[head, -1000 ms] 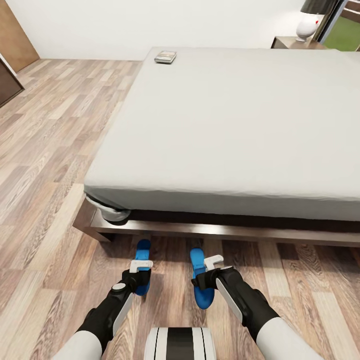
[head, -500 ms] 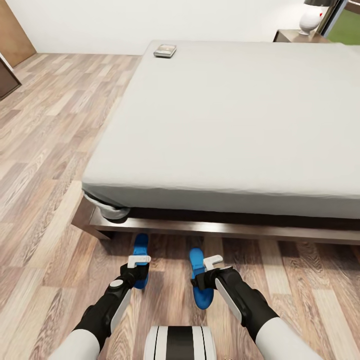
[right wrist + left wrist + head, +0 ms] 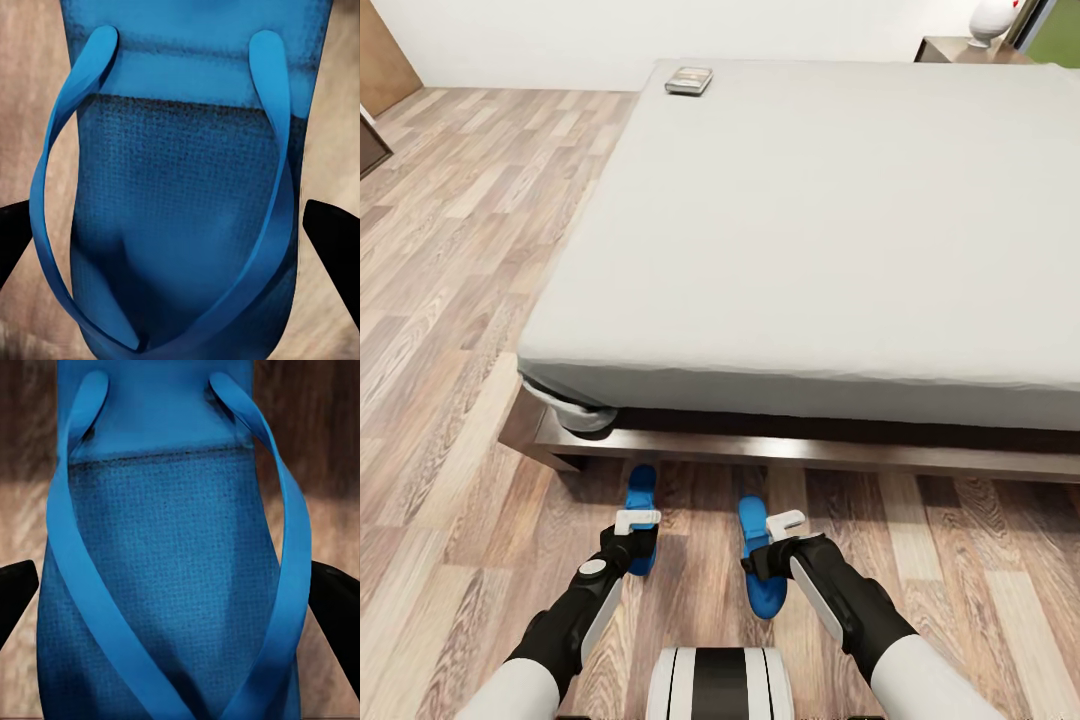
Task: In the bedroom, move the book from the bed onto either nightstand, and place the two sandals side by side next to the bed.
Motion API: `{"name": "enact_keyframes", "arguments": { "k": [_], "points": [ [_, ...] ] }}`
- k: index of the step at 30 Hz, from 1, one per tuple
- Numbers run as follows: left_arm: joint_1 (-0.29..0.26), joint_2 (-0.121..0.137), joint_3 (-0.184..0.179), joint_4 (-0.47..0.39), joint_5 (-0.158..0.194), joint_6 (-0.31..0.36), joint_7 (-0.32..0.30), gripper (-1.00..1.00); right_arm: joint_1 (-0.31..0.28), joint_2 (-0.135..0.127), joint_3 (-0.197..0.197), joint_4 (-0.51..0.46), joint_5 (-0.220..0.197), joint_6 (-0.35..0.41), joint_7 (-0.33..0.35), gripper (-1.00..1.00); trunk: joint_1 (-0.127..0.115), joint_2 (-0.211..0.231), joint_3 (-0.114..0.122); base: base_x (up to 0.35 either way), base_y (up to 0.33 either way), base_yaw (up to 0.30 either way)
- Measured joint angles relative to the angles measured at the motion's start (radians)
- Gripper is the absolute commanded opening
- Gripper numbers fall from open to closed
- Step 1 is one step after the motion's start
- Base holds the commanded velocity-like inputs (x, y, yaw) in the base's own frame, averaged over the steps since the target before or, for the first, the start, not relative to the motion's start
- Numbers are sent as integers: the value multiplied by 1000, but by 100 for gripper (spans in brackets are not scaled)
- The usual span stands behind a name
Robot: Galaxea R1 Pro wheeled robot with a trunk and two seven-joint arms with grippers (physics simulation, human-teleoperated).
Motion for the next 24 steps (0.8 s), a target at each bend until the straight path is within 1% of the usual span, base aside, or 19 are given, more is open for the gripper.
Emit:
{"name": "enact_keyframes", "arguments": {
  "k": [7,11,17,24],
  "points": [
    [1,0,0,-2,0,0,0,-100,0,0,0,0,0,0,0,-100,0,0,0,0,0,0],
    [1,0,0,-3,0,0,0,-100,0,0,0,0,0,0,0,-100,2,-1,-15,0,0,0],
    [1,0,0,-4,1,-1,0,-100,0,0,0,0,0,0,0,-100,2,-1,-16,0,0,0],
    [1,0,0,-2,1,-19,-1,-100,0,-1,-2,0,1,-2,1,-100,2,-1,-16,0,0,0]
  ]
}}
